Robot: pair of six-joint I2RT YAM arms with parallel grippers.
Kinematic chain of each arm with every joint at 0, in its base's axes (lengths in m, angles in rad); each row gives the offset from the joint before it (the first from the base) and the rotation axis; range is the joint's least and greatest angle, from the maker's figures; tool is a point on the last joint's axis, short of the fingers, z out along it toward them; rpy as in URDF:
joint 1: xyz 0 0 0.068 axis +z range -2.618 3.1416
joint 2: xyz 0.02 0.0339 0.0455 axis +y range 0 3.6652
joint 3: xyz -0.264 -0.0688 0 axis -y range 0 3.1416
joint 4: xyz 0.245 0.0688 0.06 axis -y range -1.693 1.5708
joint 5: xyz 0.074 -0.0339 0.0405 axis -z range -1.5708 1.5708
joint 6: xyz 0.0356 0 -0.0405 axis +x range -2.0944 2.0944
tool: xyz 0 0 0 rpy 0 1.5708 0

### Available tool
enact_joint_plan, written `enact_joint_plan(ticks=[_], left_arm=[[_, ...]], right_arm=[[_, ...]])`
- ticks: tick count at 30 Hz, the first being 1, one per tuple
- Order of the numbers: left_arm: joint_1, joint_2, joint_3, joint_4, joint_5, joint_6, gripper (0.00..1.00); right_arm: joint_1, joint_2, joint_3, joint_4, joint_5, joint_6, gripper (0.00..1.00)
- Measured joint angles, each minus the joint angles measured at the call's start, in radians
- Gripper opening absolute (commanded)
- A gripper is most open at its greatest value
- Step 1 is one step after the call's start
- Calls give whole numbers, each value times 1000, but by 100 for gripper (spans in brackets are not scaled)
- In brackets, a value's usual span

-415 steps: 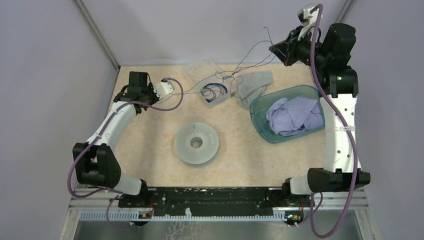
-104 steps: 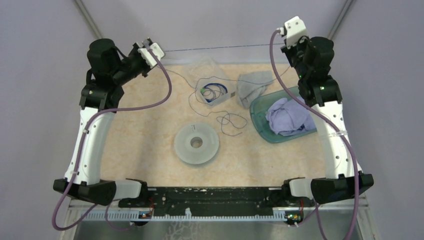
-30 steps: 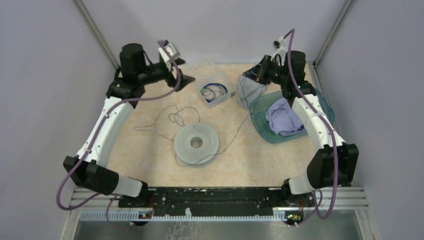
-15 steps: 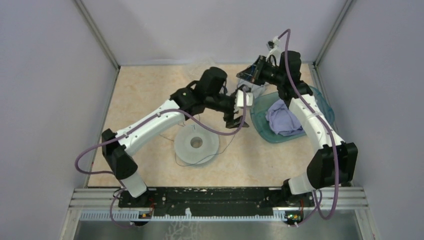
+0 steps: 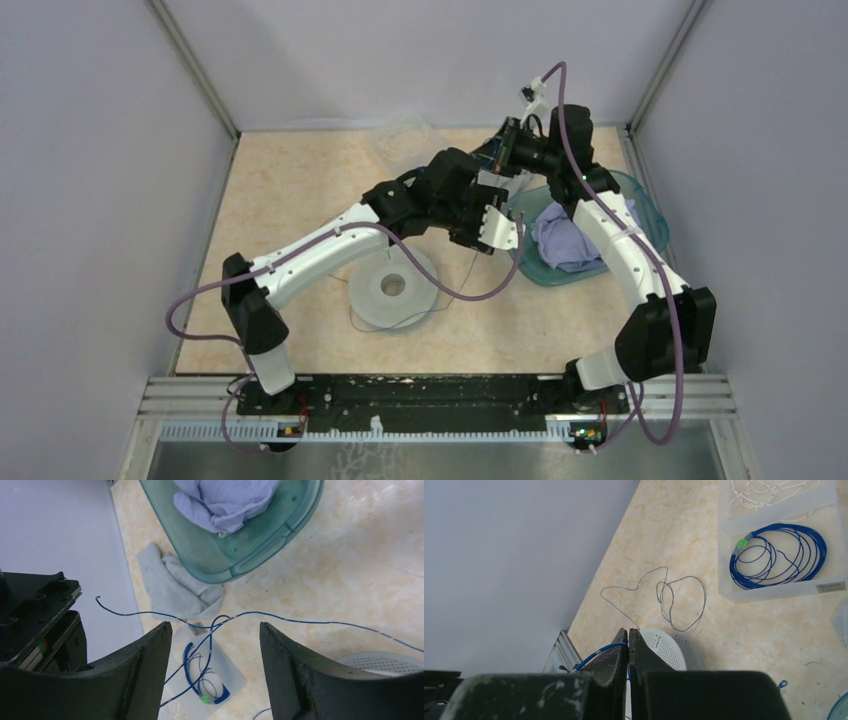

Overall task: Wrap the cables
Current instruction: Adjust the cable at the center of the board.

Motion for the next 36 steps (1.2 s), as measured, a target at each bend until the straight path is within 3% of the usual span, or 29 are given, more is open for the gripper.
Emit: enact_joint_plan(ticks=[14, 18, 22, 25, 28, 30, 32, 36], left_arm=[[-5, 72, 12, 8, -158, 113, 39], [-5, 73, 21, 7, -160, 111, 25], [-5, 73, 26, 10, -159, 108, 2], [-5, 73, 26, 10, -159, 105, 0], [-5, 73, 27, 9, -159, 88, 0], [6, 72, 32, 8, -156, 63, 0], [24, 63, 40, 11, -140, 32, 0], [166, 6, 87, 38, -74, -67, 0]], right_arm=[[17, -5, -14, -7, 0, -18, 0], [17, -6, -16, -8, 1, -24, 0], [17, -6, -21, -8, 2, -27, 0], [17, -7, -22, -9, 2, -29, 0], [17, -7, -20, -25, 14, -53, 24], [14, -7, -13, -52, 24, -75, 48], [-5, -7, 11, -93, 23, -107, 64], [-106, -7, 95, -125, -2, -133, 71]])
